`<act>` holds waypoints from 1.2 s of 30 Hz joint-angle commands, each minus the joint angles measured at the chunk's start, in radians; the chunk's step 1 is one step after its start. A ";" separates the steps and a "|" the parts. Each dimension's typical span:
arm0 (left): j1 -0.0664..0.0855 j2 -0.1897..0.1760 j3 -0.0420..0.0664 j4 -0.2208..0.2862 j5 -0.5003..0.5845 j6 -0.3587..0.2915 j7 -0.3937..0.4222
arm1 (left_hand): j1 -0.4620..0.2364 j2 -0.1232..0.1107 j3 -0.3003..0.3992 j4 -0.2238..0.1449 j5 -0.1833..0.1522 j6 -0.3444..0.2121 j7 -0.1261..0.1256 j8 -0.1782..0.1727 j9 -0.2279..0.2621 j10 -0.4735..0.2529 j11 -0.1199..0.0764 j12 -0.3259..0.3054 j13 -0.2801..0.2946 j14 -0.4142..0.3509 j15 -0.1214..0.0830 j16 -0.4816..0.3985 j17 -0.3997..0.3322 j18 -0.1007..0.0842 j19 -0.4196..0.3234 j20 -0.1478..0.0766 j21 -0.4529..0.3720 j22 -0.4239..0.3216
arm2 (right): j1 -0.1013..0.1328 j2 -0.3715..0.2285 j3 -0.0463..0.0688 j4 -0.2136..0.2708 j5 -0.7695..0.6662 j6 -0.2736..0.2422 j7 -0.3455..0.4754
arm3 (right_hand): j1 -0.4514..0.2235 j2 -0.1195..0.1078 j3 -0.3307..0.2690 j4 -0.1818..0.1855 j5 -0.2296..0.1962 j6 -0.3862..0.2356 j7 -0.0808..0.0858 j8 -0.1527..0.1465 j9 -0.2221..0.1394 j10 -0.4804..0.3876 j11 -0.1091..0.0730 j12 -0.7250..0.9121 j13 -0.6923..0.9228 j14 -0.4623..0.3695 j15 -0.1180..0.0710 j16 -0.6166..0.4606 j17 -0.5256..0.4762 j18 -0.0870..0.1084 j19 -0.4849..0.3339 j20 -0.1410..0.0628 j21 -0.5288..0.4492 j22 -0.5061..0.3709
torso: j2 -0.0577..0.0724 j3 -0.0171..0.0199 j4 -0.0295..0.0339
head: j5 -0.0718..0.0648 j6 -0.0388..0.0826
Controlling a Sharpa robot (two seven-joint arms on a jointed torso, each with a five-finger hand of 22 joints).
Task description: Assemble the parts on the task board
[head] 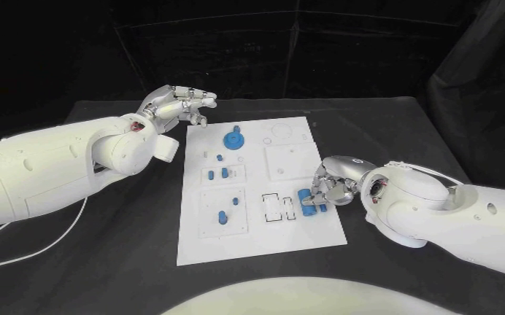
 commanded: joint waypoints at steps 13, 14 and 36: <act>0.001 -0.005 0.001 0.003 0.003 0.009 0.000 | -0.001 0.007 0.004 0.001 0.001 -0.007 -0.001 0.008 0.001 -0.005 0.001 0.005 -0.002 -0.007 0.000 -0.004 -0.001 0.005 0.005 0.005 -0.007 -0.002 | -0.021 0.048 -0.001 -0.033 -0.049 0.060 -0.006 | -0.002 0.013 -0.006 -0.002 0.032 -0.007 -0.005 0.011 0.009 0.003 0.000 0.001 0.006 0.044 -0.005 0.006 0.004 -0.020 0.008 -0.003 0.006 0.063 | 0.000 -0.0017 0.0006 | 0.007 0.001; 0.001 -0.006 0.001 0.004 0.003 0.009 -0.001 | -0.001 0.007 0.004 0.001 0.001 -0.007 -0.001 0.008 0.001 -0.005 0.001 0.005 -0.002 -0.007 0.000 -0.004 -0.001 0.005 0.005 0.005 -0.007 -0.002 | -0.023 0.051 -0.001 -0.034 -0.049 0.061 -0.007 | -0.001 0.017 -0.007 -0.002 0.041 -0.006 -0.005 0.012 0.011 0.003 -0.001 0.001 0.007 0.044 -0.005 0.006 0.004 -0.020 0.008 -0.003 0.006 0.063 | 0.000 -0.0017 0.0001 | 0.009 0.001; 0.001 -0.011 0.001 0.005 0.003 0.016 -0.009 | -0.002 0.006 0.003 0.001 0.001 -0.009 -0.001 0.008 0.001 -0.007 0.001 0.005 -0.002 -0.009 0.000 -0.006 -0.006 0.005 0.005 0.005 -0.007 -0.003 | -0.032 0.029 0.000 0.031 0.072 -0.279 0.065 | 0.069 0.090 -0.001 -0.006 0.226 0.054 -0.032 0.034 0.052 0.040 -0.025 0.016 0.057 0.054 -0.025 0.043 0.076 -0.033 0.044 -0.020 0.037 0.117 | -0.001 -0.0014 0.0004 | 0.019 0.004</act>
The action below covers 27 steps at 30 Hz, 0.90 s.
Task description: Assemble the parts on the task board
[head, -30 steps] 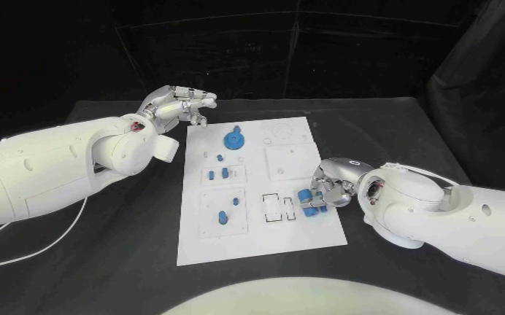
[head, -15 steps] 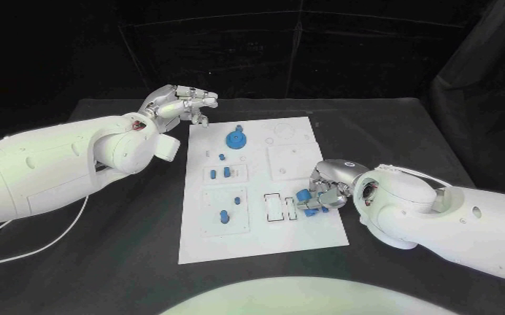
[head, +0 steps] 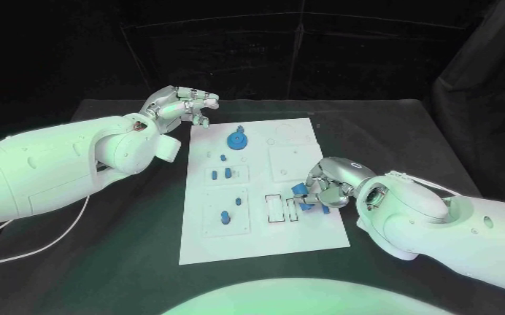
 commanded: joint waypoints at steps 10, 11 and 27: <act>0.001 0.002 0.001 0.004 0.003 0.013 0.001 | -0.002 0.006 0.003 0.001 0.001 -0.010 -0.001 0.004 0.001 -0.008 0.001 0.005 -0.002 -0.009 0.000 -0.006 -0.001 0.005 0.005 0.005 -0.004 -0.002 | 0.002 0.024 0.001 0.029 0.167 -0.079 0.040 | 0.012 0.017 -0.005 0.003 0.014 0.014 -0.011 -0.003 0.021 -0.002 0.000 -0.022 -0.020 0.053 -0.007 0.003 -0.001 -0.017 0.009 -0.002 0.005 0.117 | 0.001 -0.0008 0.0009 | 0.006 -0.001; 0.001 0.002 0.001 0.004 0.003 0.013 0.001 | -0.002 0.006 0.003 0.001 0.001 -0.010 -0.001 0.004 0.001 -0.008 0.001 0.005 -0.002 -0.009 0.000 -0.006 -0.001 0.005 0.005 0.005 -0.004 -0.002 | 0.002 0.029 0.001 0.026 0.173 -0.065 0.037 | 0.005 0.018 -0.010 0.004 0.003 0.016 -0.010 -0.004 0.022 -0.005 0.001 -0.031 -0.028 0.053 -0.007 0.002 -0.003 -0.016 0.009 -0.002 0.004 0.116 | 0.001 -0.0008 0.0009 | 0.006 -0.001; 0.001 0.004 0.001 0.004 0.003 0.015 -0.002 | -0.002 0.006 0.003 0.001 0.001 -0.010 -0.001 0.004 0.001 -0.008 0.001 0.005 -0.002 -0.009 0.000 -0.006 -0.001 0.005 0.005 0.005 -0.004 -0.002 | 0.002 0.117 0.001 -0.018 0.282 0.110 -0.052 | -0.040 0.045 -0.047 0.004 -0.084 0.031 -0.016 -0.007 0.047 0.003 -0.004 -0.069 -0.040 0.051 -0.010 -0.001 -0.002 -0.016 0.007 -0.004 0.003 0.115 | 0.002 -0.0007 0.0007 | 0.012 -0.009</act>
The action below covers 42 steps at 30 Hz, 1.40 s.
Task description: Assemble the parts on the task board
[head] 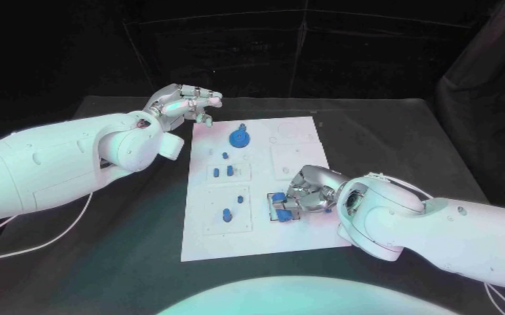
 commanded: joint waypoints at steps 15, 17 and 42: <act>0.001 0.003 0.001 0.000 0.003 0.014 -0.001 | -0.002 0.006 0.003 0.001 0.001 -0.006 0.003 0.004 0.001 -0.008 0.001 0.005 -0.002 -0.009 0.000 -0.006 -0.002 0.005 0.005 0.005 -0.004 -0.001 | 0.001 0.028 0.001 -0.023 -0.053 0.015 -0.029 | -0.162 -0.090 -0.074 0.006 -0.347 -0.007 -0.003 -0.027 0.033 -0.031 0.005 -0.120 -0.067 0.038 -0.001 -0.030 -0.035 -0.008 -0.020 0.004 -0.019 0.085 | 0.000 0.0004 -0.0010 | 0.004 -0.003; 0.001 0.003 0.001 0.000 0.003 0.014 -0.001 | -0.002 0.006 0.003 0.001 0.001 -0.006 0.003 0.004 0.001 -0.008 0.001 0.005 -0.002 -0.009 0.000 -0.006 -0.002 0.005 0.005 0.005 -0.004 -0.001 | 0.001 0.028 0.001 -0.023 -0.069 0.007 -0.028 | -0.209 -0.142 -0.027 0.004 -0.348 -0.011 -0.001 -0.030 0.037 -0.040 0.005 -0.142 -0.082 0.036 0.001 -0.036 -0.041 -0.007 -0.025 0.004 -0.024 0.078 | -0.001 0.0003 -0.0012 | 0.004 -0.003; 0.001 0.004 0.001 -0.004 0.003 0.020 -0.008 | -0.002 0.006 0.004 0.000 0.002 -0.009 0.004 0.006 0.000 -0.010 0.002 0.007 -0.002 -0.011 0.001 -0.007 -0.004 0.005 0.005 0.005 -0.005 -0.003 | 0.002 -0.002 0.001 0.014 -0.104 0.040 0.032 | 0.075 -0.087 0.065 -0.112 -0.323 0.008 -0.010 -0.008 0.081 0.033 -0.003 -0.014 0.066 0.053 -0.006 -0.001 0.032 -0.015 0.001 0.000 -0.005 0.114 | -0.001 0.0013 0.0010 | 0.003 -0.007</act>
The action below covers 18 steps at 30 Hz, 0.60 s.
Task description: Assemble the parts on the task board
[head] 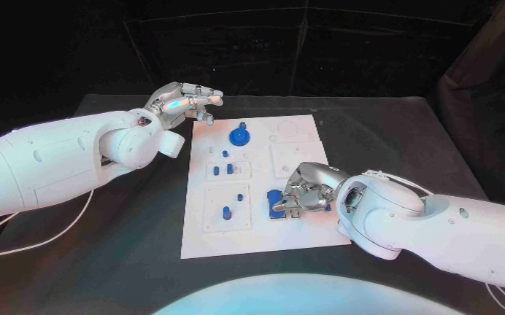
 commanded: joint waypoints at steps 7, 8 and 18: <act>0.001 0.001 0.000 -0.001 0.003 0.015 -0.003 | -0.002 0.006 0.004 0.000 0.002 -0.005 0.000 0.006 0.000 -0.007 -0.002 0.007 -0.002 -0.004 0.001 -0.003 -0.001 0.005 0.001 0.002 -0.005 -0.001 | 0.000 0.008 -0.001 -0.014 -0.023 0.046 -0.022 | 0.018 0.031 -0.002 -0.014 -0.002 0.013 -0.007 0.011 0.009 0.018 -0.005 0.031 0.030 0.054 -0.008 0.012 0.011 -0.017 0.011 -0.003 0.008 0.122 | 0.001 -0.0016 -0.0015 | 0.002 -0.002; 0.001 0.001 0.000 -0.001 0.003 0.015 -0.003 | -0.002 0.006 0.004 0.000 0.002 -0.005 0.000 0.006 0.000 -0.007 -0.002 0.007 -0.002 -0.004 0.001 -0.003 -0.001 0.005 0.001 0.002 -0.005 -0.001 | 0.000 0.008 -0.001 -0.015 -0.023 0.052 -0.023 | 0.023 0.033 -0.002 -0.018 -0.002 0.013 -0.007 0.012 0.010 0.018 -0.005 0.032 0.031 0.054 -0.009 0.012 0.012 -0.017 0.011 -0.004 0.009 0.122 | 0.001 -0.0010 -0.0021 | 0.003 -0.003; 0.001 -0.001 0.000 -0.001 0.003 0.016 -0.006 | -0.002 0.006 0.004 0.000 0.002 -0.005 0.000 0.006 0.000 -0.007 -0.002 0.007 -0.002 -0.004 0.001 -0.003 -0.001 0.005 0.001 0.002 -0.005 -0.001 | 0.000 0.004 -0.001 -0.016 -0.024 0.078 -0.008 | 0.049 0.034 -0.009 -0.043 -0.006 0.011 -0.008 0.013 0.014 0.016 -0.007 0.030 0.035 0.053 -0.010 0.010 0.010 -0.016 0.009 -0.005 0.007 0.120 | 0.001 -0.0005 -0.0005 | 0.002 -0.005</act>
